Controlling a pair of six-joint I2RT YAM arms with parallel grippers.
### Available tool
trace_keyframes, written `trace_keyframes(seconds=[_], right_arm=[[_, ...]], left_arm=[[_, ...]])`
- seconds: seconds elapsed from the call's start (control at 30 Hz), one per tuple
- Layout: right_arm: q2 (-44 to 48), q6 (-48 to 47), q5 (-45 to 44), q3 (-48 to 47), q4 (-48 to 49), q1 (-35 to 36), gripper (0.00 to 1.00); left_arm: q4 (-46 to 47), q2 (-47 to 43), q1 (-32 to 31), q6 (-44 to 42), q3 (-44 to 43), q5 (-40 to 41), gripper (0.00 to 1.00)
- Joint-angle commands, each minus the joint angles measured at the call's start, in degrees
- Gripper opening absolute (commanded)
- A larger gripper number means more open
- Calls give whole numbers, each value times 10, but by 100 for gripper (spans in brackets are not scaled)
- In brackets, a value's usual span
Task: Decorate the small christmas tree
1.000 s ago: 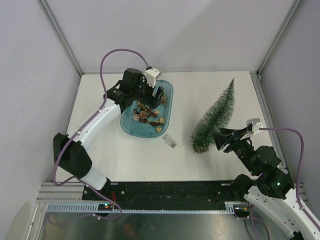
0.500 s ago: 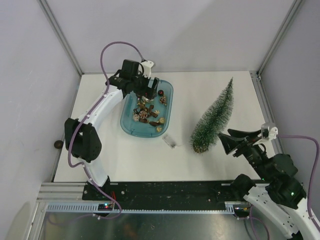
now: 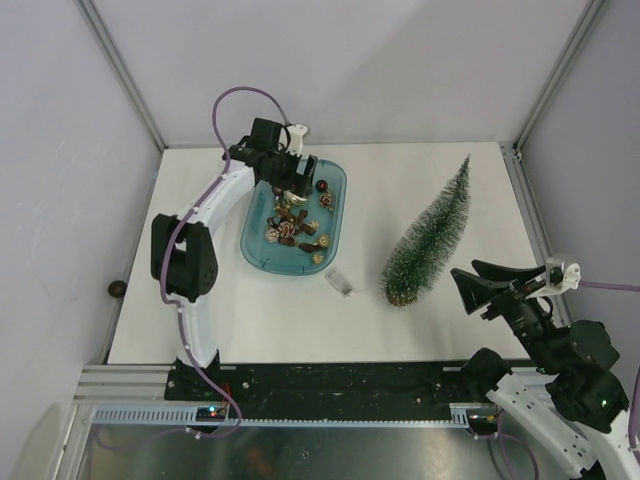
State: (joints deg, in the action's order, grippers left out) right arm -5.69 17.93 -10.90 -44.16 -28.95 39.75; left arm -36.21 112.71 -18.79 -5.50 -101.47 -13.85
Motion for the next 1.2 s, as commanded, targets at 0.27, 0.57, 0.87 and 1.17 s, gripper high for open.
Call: trace_keyframes(seconds=[0.27, 0.57, 0.87, 1.17], right_arm=[[-6, -18, -60, -17, -5, -3, 64], [-29, -24, -59, -18, 6, -4, 64], [-54, -30, -53, -17, 19, -4, 65], [-72, -30, -41, -17, 37, -4, 65]], left_arm=[[2, 65, 19, 11, -62, 42, 84], [6, 89, 18, -9, -33, 44, 80], [6, -23, 17, -78, 102, 32, 75], [7, -65, 17, -89, 173, 3, 63]])
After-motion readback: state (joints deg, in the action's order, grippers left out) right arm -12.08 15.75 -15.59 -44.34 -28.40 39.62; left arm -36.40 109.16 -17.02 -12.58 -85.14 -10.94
